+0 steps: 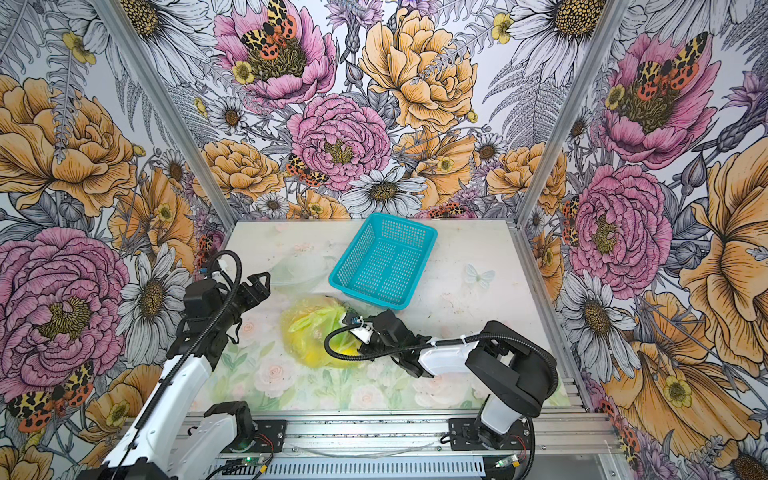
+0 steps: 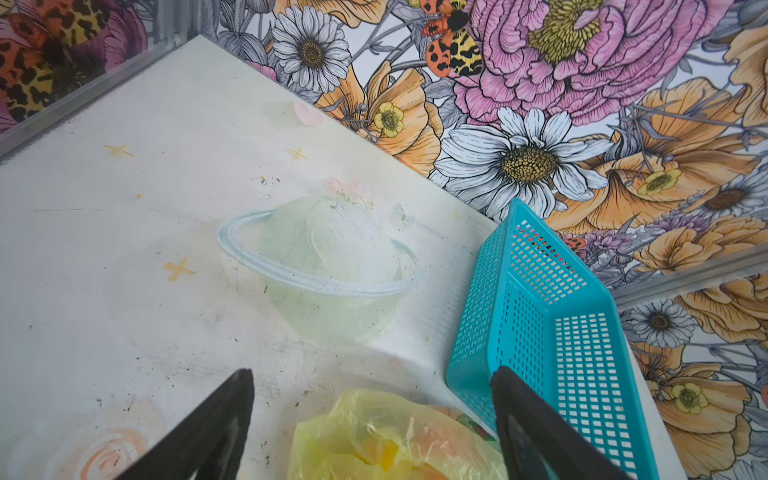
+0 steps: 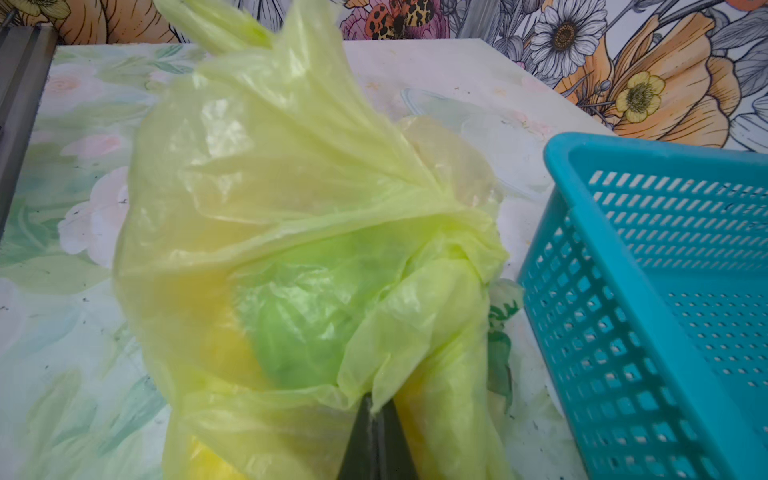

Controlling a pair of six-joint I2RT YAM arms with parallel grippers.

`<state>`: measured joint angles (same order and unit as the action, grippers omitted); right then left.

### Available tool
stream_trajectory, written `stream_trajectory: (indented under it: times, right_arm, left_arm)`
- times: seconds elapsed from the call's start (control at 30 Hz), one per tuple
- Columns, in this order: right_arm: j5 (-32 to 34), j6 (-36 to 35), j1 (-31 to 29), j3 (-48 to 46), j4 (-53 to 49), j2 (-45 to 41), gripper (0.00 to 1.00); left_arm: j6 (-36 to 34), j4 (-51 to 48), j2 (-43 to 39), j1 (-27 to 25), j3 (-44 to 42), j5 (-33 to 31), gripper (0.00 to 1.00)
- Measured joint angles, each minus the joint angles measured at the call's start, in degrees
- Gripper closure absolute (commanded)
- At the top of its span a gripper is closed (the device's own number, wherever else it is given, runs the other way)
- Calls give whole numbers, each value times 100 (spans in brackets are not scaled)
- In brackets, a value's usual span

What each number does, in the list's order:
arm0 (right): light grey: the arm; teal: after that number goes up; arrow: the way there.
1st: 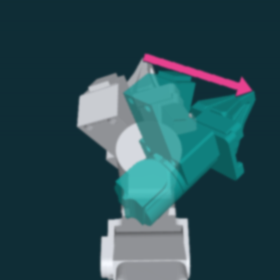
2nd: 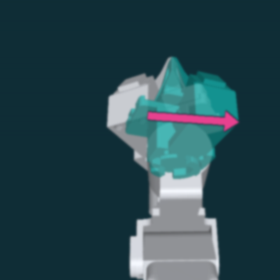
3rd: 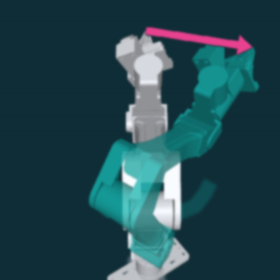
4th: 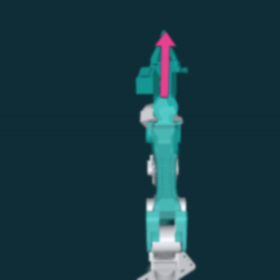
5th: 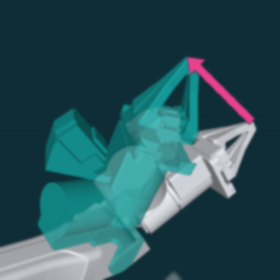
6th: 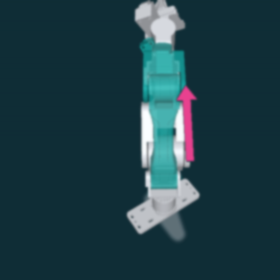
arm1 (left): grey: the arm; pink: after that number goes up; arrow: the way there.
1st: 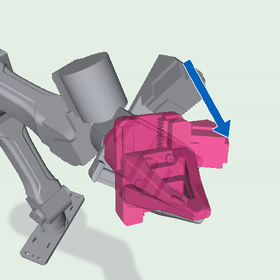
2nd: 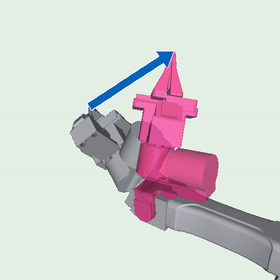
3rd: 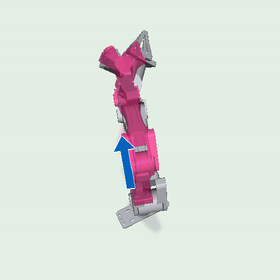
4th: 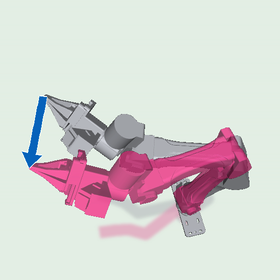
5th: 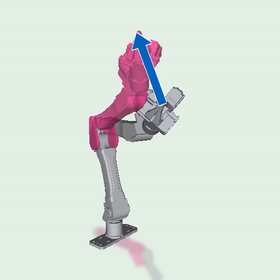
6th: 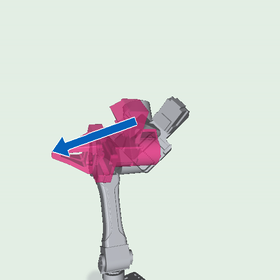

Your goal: Untie the knot of the plastic bag and take out the fruit

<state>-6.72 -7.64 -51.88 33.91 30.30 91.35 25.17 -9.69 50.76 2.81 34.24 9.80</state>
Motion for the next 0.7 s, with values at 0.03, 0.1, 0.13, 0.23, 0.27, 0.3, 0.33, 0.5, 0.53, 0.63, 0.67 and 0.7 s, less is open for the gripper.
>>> stream_trajectory:
  times: [0.03,0.1,0.13,0.23,0.27,0.3,0.33,0.5,0.53,0.63,0.67,0.7]
  right_arm:
    - [-26,15,55,-2,-7,-48,82]
    - [-68,35,146,9,-39,-184,67]
    - [-92,63,177,39,-107,-247,58]
    - [-262,168,192,313,-326,-310,40]
    - [-310,208,192,437,-365,-310,38]
    - [-350,262,190,564,-411,-310,37]
    - [-374,330,184,678,-466,-302,36]
    - [-501,667,184,1381,-632,50,38]
    - [-531,704,181,1475,-660,157,41]
    - [-605,826,181,1650,-785,507,60]
    - [-621,852,181,1652,-850,590,68]
    - [-649,890,166,1648,-927,643,75]
  left_arm:
    - [-35,-7,55,-144,39,-15,10]
    - [-155,-42,146,-446,146,-136,10]
    - [-195,-55,173,-553,197,-195,10]
    - [-334,-79,216,-837,358,-382,10]
    - [-376,-79,216,-872,378,-431,10]
    - [-420,-79,214,-896,382,-472,10]
    - [-442,-87,216,-903,382,-514,11]
    - [-461,-219,133,-933,378,-581,10]
    - [-461,-238,98,-949,378,-579,10]
    - [-459,-332,-28,-1038,378,-579,10]
    - [-459,-391,-83,-1078,378,-579,10]
    - [-455,-442,-138,-1123,376,-581,10]
